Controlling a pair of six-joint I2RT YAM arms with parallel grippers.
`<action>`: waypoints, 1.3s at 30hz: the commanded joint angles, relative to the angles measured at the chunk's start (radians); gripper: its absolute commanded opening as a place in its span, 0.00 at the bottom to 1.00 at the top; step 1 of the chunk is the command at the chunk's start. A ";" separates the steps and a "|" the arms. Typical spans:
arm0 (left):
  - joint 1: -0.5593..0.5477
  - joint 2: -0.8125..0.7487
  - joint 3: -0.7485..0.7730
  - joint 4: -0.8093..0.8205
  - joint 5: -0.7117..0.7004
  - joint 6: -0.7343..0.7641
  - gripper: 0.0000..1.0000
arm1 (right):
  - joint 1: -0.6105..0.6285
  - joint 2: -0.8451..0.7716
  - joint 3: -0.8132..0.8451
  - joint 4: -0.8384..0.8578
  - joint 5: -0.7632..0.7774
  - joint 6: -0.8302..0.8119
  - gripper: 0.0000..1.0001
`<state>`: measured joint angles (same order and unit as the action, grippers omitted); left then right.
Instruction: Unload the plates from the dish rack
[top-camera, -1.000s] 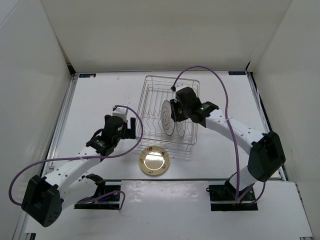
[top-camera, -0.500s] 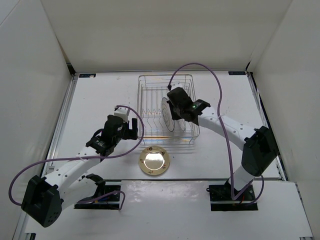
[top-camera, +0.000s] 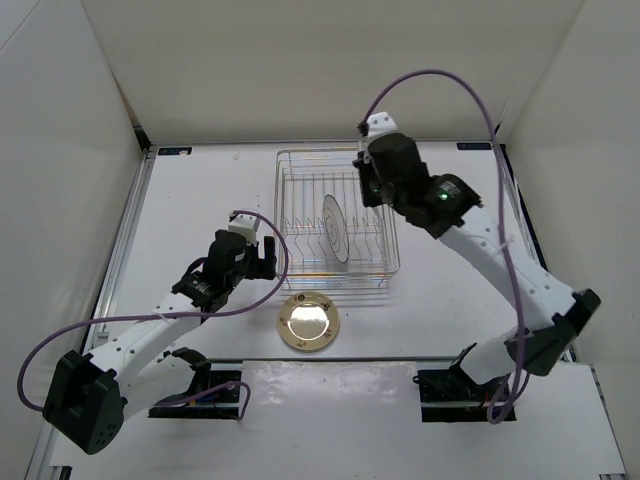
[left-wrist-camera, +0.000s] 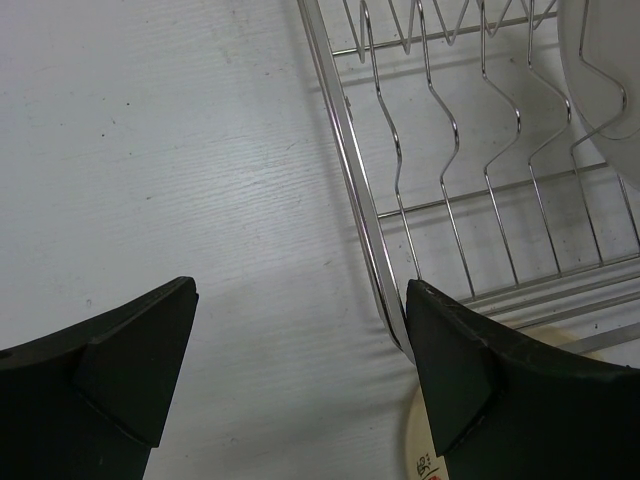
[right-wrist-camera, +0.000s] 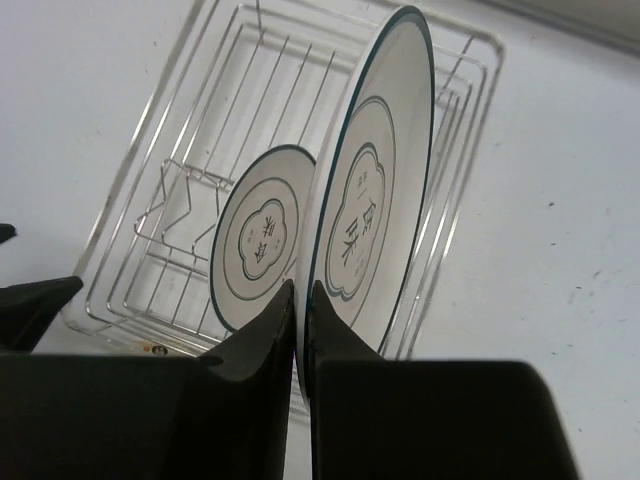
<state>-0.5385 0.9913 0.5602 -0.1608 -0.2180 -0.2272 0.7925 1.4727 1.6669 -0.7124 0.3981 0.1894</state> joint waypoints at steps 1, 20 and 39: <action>0.008 -0.002 0.017 -0.009 -0.009 -0.001 0.95 | -0.007 -0.089 0.085 -0.093 0.063 -0.012 0.00; 0.008 0.009 0.032 -0.022 -0.009 -0.003 0.95 | -0.021 -0.327 -0.442 -0.165 0.567 0.125 0.00; 0.017 0.010 0.033 -0.031 -0.009 -0.012 0.98 | -0.145 -0.003 -0.633 -0.056 0.360 0.289 0.00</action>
<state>-0.5327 1.0065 0.5674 -0.1680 -0.2176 -0.2363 0.6651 1.4734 1.0531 -0.7948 0.7734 0.4099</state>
